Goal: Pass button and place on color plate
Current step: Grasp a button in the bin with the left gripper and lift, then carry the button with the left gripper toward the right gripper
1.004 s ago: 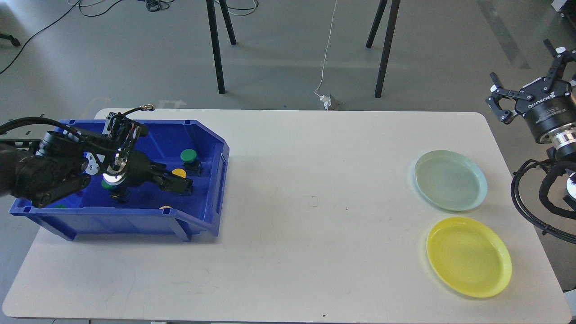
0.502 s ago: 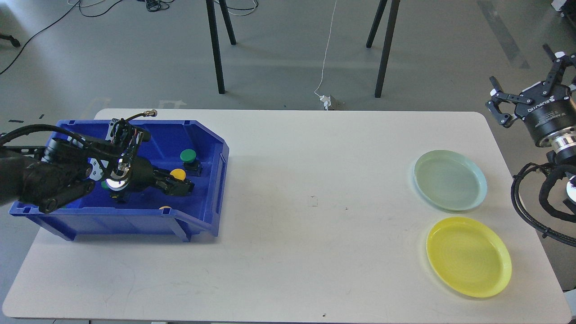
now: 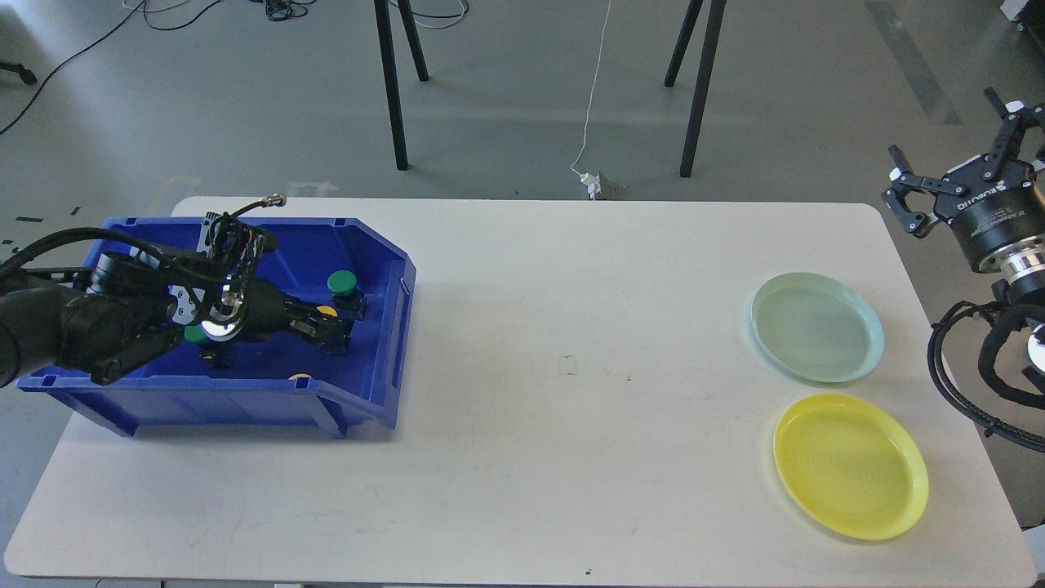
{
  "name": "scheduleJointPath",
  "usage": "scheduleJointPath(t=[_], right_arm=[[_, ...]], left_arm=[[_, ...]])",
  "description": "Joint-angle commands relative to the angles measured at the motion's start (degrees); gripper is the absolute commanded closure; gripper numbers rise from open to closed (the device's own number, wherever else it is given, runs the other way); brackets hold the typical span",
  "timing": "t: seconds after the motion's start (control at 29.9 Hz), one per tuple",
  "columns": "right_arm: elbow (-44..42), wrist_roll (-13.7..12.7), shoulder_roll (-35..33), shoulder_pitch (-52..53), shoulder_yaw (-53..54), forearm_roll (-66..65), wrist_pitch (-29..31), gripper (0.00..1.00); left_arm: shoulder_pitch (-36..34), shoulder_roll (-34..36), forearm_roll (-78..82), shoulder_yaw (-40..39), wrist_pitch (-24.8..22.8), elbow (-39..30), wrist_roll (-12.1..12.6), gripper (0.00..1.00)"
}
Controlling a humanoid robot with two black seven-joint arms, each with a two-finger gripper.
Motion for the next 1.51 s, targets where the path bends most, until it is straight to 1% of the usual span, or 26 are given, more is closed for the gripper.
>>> scheduleJointPath(t=[0.0,0.13,0.17,0.23,0.3,0.37,0.4,0.54,0.6,0.67,0.8,0.87,0.9,1.07,1.17,1.24,1.3,1.37,1.47], right_arm=[[0.0,0.1,0.0,-0.3,0.0,0.0,0.0,0.01],[0.0,0.1,0.0,-0.4,0.0,0.0,0.0,0.01],[0.0,0.1,0.0,-0.4,0.0,0.0,0.0,0.01],[0.0,0.1,0.0,-0.4,0.2,0.0,0.0,0.01],[0.0,0.1,0.0,-0.4,0.2,0.0,0.0,0.01],[0.0,0.1,0.0,-0.4,0.2,0.0,0.0,0.01],[-0.1,0.1,0.0,-0.4,0.2,0.0,0.0,0.01],[-0.1,0.1,0.0,-0.7,0.2,0.0,0.0,0.01],[-0.1,0.1,0.0,-0.7,0.3,0.0,0.0,0.01],[-0.1,0.1,0.0,-0.8,0.3,0.0,0.0,0.01],[0.0,0.1,0.0,-1.1,0.4,0.1,0.0,0.01],[0.1,0.1,0.1,-1.2,0.6,0.1,0.0,0.01],[0.1,0.1,0.2,-1.2,0.7,0.0,0.0,0.01],[0.2,0.3,0.1,-1.2,1.0,0.0,0.0,0.01],[0.4,0.3,-0.3,-1.2,1.9,0.1,0.0,0.01],[0.5,0.3,-1.6,-1.2,2.4,0.1,0.0,0.01],[0.7,0.3,-3.7,-1.2,2.7,0.1,0.0,0.01],[1.2,0.3,-5.2,-1.2,2.6,0.0,0.0,0.01],[3.2,0.2,-7.9,-1.2,2.1,-0.8,0.0,0.01]], left_arm=[[0.0,-0.1,-0.8,0.0,0.5,0.0,0.0,0.47],[0.0,0.0,-0.7,0.0,0.3,0.0,0.0,0.54],[0.1,0.0,-0.7,0.1,0.2,-0.2,0.0,0.59],[0.2,0.0,-0.6,0.1,0.1,-0.4,0.0,0.77],[0.2,0.1,-0.5,0.2,0.1,-0.6,0.0,0.85],[0.2,0.1,-0.5,0.2,0.0,-0.7,0.0,0.92],[0.1,0.1,-0.5,0.2,0.0,-0.7,0.0,0.93],[-0.1,0.7,-0.4,0.2,-0.2,-0.9,0.0,0.94],[-0.5,1.7,-0.4,0.2,-0.4,-2.7,0.0,0.95],[-2.0,5.1,-0.3,-0.3,-1.6,-7.0,0.0,0.95],[-8.6,14.1,-0.3,-2.6,-3.5,-19.2,0.0,0.95],[-10.6,18.3,-0.3,-4.7,-4.3,-23.3,0.0,0.95],[-11.0,19.7,-0.3,-5.5,-4.5,-24.3,0.0,0.95],[-12.2,25.9,-0.3,-12.3,-6.5,-28.5,0.0,0.95],[-13.1,32.8,-3.5,-21.3,-9.3,-35.3,0.0,0.95],[-11.2,35.8,-12.2,-25.5,-9.1,-40.7,0.0,0.95],[-9.5,36.2,-22.1,-27.4,-8.7,-45.1,0.0,0.94],[-9.0,34.6,-28.3,-29.0,-6.9,-49.4,0.0,0.94],[-8.3,26.6,-34.3,-30.4,-1.8,-53.1,0.0,0.94]])
